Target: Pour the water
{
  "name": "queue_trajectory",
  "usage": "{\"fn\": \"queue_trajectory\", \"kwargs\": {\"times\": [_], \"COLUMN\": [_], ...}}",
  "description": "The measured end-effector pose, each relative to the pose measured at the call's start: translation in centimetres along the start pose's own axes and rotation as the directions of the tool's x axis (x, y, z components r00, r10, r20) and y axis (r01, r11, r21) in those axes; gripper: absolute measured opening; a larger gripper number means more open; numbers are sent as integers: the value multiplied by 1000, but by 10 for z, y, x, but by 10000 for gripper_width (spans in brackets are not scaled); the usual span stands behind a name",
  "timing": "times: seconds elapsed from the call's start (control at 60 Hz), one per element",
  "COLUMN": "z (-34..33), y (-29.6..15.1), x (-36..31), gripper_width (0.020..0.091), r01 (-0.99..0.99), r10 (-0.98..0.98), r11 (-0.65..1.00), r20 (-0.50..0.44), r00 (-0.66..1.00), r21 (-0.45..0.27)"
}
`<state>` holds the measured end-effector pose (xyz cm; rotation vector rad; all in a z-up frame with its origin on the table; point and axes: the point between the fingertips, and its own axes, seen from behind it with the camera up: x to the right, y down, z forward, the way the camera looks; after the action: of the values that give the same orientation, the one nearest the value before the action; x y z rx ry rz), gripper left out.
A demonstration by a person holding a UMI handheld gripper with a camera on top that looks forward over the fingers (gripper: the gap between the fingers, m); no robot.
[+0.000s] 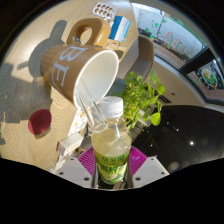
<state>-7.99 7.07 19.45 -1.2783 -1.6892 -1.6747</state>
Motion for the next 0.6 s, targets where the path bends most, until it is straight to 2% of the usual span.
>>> {"fn": "queue_trajectory", "kwargs": {"times": [0.167, 0.3, 0.367, 0.433, 0.517, 0.6], "z": [-5, -18, -27, -36, -42, -39], "y": [2, 13, 14, 20, 20, 23], "x": [6, 16, 27, 38, 42, 34], "gripper_width": [396, 397, 401, 402, 403, 400], "r01": [-107, -433, -629, -807, -940, -993], "r10": [107, 425, 612, 769, 870, 892], "r11": [994, 899, 772, 578, 324, 108], "r20": [10, 103, 155, 249, 358, 435], "r00": [994, 899, 775, 588, 339, 122], "r21": [31, 72, 97, 119, 104, 56]}}
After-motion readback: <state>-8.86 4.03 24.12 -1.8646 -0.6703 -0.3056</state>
